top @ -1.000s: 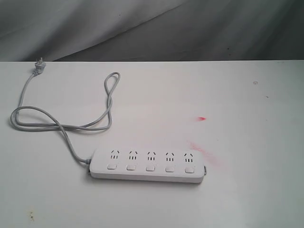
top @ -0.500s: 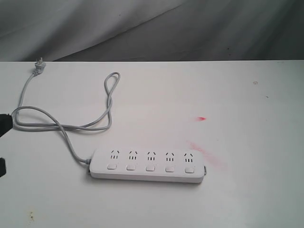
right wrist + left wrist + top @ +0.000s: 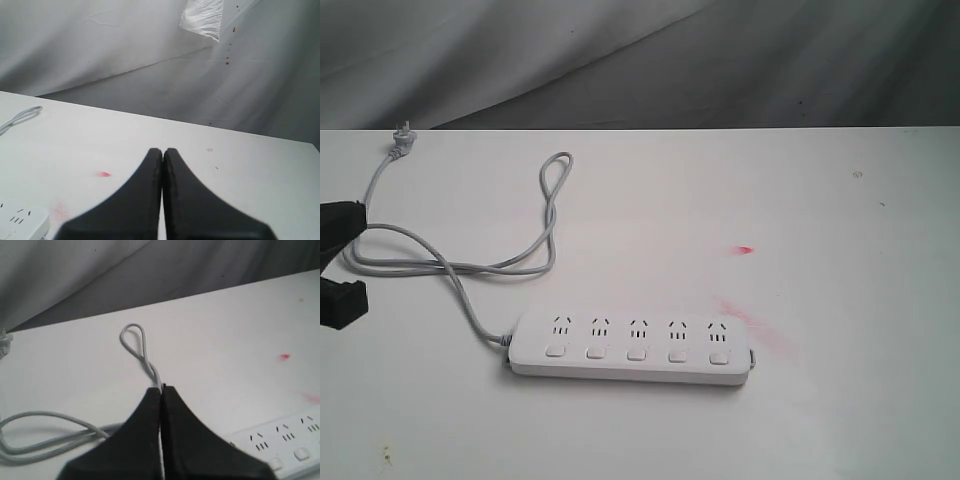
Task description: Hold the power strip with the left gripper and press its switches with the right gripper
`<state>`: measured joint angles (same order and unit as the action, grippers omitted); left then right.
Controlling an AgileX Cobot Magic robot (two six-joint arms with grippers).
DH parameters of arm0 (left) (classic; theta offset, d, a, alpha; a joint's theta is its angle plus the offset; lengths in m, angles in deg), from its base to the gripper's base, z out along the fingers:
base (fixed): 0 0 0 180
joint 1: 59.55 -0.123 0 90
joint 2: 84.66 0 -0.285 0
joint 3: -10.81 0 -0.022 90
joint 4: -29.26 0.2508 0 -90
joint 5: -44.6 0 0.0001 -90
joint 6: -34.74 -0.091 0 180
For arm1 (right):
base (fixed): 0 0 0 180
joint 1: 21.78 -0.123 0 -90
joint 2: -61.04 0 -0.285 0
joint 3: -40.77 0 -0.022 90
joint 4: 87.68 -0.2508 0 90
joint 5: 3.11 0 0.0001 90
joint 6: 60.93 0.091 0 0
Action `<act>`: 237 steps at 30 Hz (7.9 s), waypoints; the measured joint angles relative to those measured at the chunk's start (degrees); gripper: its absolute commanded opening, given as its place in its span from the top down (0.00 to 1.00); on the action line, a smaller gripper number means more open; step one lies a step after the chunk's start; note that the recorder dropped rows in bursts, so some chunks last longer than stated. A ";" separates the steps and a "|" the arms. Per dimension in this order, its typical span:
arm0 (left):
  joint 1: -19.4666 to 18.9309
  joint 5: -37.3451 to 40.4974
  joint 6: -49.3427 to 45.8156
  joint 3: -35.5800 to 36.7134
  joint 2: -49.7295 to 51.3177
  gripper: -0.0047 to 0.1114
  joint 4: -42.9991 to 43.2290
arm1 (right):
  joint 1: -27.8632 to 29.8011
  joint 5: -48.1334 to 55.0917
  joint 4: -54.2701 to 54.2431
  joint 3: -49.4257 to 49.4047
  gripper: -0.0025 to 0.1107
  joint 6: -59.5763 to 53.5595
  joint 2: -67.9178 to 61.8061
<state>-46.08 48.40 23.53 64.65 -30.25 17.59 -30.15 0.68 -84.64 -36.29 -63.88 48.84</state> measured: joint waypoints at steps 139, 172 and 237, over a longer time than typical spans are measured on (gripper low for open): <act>-10.75 43.17 -99.88 -33.96 68.08 0.53 -38.39 | 0.00 0.00 0.00 0.00 0.98 0.00 0.00; -10.75 43.17 -99.93 -33.96 68.08 0.53 -38.39 | 0.00 0.00 0.00 0.00 0.98 0.00 0.00; -10.75 43.27 -100.27 -33.96 68.11 0.53 -38.53 | -32.24 38.42 -35.76 76.27 0.98 -57.94 -103.24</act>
<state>-56.82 91.67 -76.74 30.69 37.86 -20.94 -62.39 39.10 -120.40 39.99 -121.82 -54.40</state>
